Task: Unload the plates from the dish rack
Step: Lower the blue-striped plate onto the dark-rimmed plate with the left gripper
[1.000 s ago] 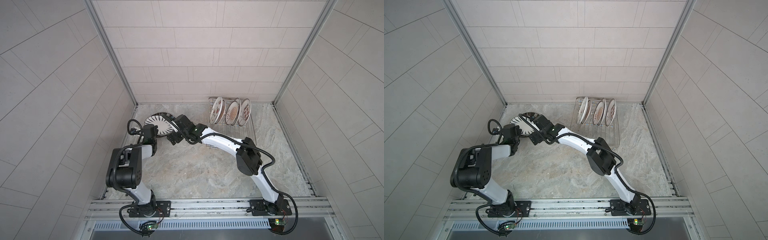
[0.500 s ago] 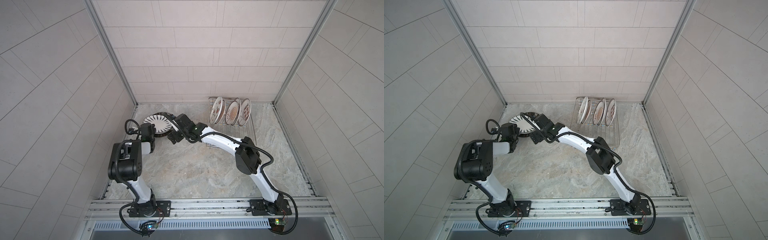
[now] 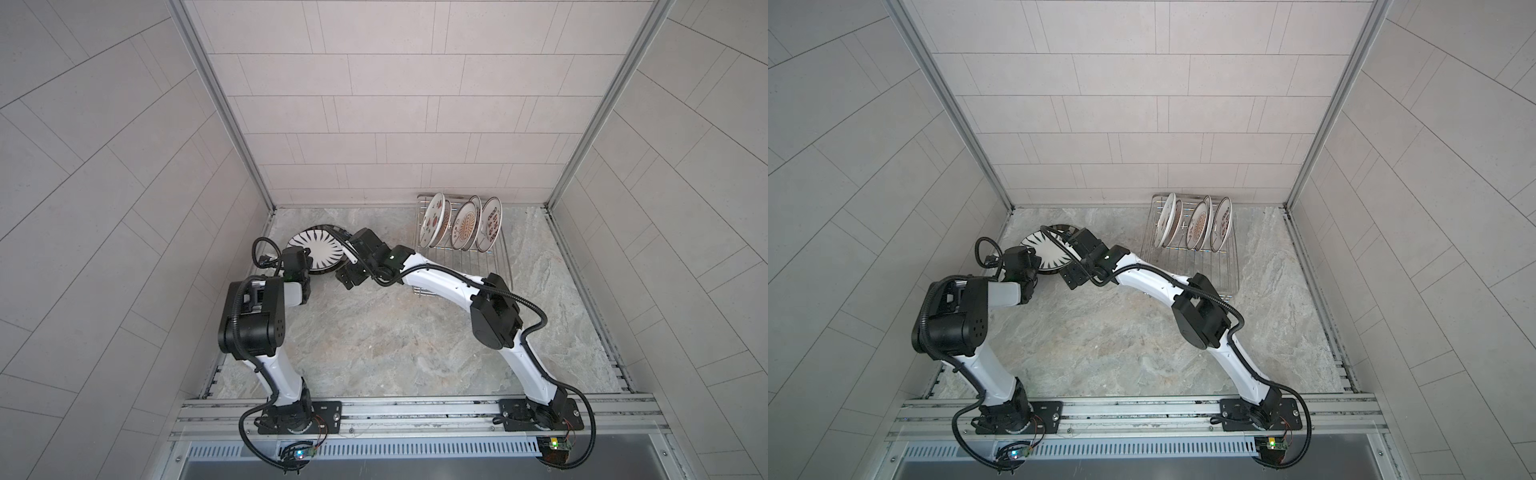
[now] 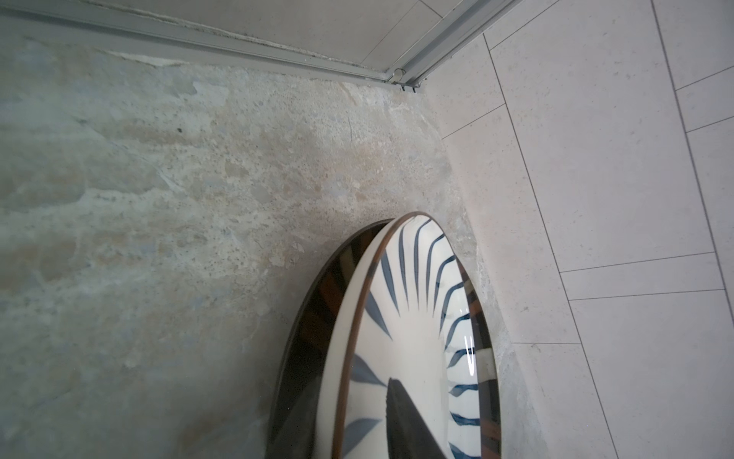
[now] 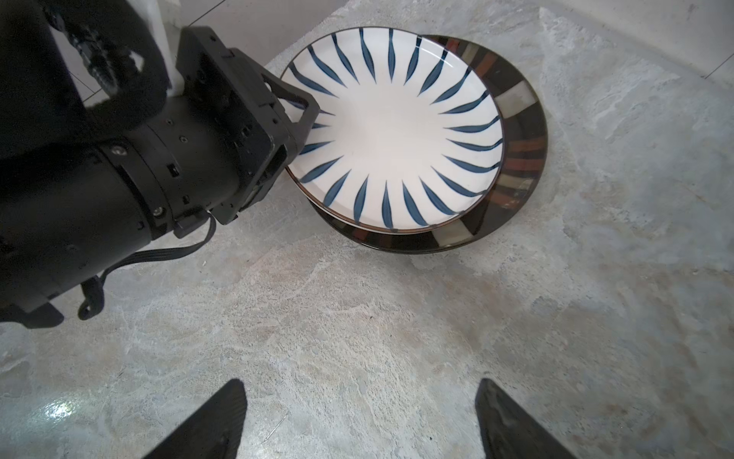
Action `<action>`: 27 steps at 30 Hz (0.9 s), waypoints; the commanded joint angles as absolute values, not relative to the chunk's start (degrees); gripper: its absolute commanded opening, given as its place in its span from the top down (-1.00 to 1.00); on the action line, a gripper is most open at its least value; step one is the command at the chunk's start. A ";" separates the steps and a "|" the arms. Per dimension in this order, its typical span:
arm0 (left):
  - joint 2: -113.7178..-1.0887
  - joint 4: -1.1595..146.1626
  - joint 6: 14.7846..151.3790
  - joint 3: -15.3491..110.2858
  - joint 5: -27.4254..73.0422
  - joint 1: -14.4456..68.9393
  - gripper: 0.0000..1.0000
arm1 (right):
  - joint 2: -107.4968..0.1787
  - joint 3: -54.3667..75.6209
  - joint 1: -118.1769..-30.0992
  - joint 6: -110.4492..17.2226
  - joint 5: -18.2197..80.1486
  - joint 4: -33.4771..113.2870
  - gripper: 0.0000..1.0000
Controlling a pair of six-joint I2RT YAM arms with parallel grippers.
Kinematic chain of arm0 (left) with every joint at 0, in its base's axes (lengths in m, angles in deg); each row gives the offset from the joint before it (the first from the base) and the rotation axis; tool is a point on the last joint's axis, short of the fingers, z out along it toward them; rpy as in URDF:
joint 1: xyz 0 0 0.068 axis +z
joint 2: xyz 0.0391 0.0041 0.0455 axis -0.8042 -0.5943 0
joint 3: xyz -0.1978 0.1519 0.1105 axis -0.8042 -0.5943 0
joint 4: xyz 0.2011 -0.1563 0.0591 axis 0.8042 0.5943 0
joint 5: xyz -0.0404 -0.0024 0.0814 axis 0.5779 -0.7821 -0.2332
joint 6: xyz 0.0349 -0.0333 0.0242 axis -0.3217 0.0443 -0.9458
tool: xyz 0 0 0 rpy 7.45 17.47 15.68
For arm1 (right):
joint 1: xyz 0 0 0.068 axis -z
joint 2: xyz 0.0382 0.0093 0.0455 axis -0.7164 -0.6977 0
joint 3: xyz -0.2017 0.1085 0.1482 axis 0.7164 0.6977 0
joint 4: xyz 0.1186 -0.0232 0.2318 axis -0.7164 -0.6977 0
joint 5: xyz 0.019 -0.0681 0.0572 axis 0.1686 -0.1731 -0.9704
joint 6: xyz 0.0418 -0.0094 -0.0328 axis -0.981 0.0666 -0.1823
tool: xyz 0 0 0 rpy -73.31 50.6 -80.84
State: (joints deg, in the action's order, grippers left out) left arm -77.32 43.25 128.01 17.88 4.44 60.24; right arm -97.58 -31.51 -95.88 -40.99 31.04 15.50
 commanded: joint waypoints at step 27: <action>-75.77 48.43 118.83 23.10 -2.32 57.87 -0.24 | -89.54 -20.89 -95.06 -41.56 31.61 21.44 -0.80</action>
State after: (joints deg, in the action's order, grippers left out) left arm -78.06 49.15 120.56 21.20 -0.12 58.44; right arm -93.86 -21.74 -95.14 -41.36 31.98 19.26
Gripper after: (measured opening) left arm 0.612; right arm 0.898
